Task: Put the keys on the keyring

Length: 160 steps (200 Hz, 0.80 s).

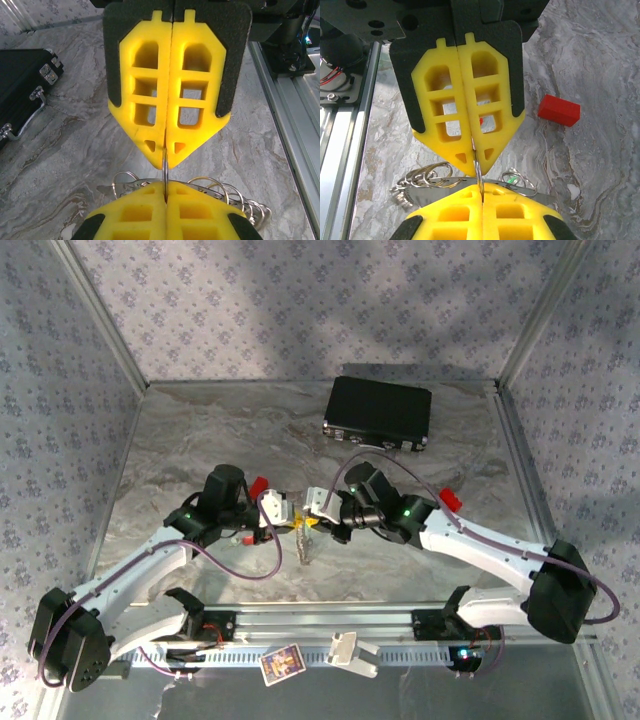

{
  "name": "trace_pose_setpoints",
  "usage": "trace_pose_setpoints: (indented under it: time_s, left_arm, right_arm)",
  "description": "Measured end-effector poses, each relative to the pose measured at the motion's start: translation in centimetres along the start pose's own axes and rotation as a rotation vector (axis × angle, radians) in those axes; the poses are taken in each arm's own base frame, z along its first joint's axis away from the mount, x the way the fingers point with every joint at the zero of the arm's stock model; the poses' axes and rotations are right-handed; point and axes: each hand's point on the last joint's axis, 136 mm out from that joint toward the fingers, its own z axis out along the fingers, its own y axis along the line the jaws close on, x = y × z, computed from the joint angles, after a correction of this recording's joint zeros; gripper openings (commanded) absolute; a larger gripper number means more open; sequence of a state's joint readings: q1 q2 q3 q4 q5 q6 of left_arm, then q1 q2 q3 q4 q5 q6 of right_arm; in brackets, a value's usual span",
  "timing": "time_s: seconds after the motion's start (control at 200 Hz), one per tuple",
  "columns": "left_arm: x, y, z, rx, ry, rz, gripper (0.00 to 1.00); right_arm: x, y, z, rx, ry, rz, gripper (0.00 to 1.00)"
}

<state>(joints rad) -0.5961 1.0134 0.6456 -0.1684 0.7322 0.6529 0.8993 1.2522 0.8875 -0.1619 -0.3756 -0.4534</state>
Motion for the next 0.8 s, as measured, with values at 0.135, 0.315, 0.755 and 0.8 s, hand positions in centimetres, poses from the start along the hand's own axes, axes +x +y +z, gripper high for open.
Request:
trace_pose_setpoints:
  time_s: [0.135,0.315,0.755,0.8]
  left_arm:
    - [0.07,0.1,-0.01,-0.006,0.004,-0.007,0.07]
    - [0.05,0.1,0.0,-0.006,0.003,-0.028,0.1]
    - [-0.08,0.3,-0.01,-0.014,0.0,-0.046,0.0]
    - [-0.11,0.4,-0.05,-0.022,0.002,-0.049,0.0]
  right_arm:
    - [0.05,-0.02,0.1,-0.003,0.006,0.002,0.0]
    - [-0.09,0.13,0.16,-0.006,0.005,-0.002,0.0]
    - [-0.09,-0.22,0.32,0.012,0.024,-0.013,0.16]
    - [-0.06,-0.46,0.27,0.027,0.029,-0.013,0.2]
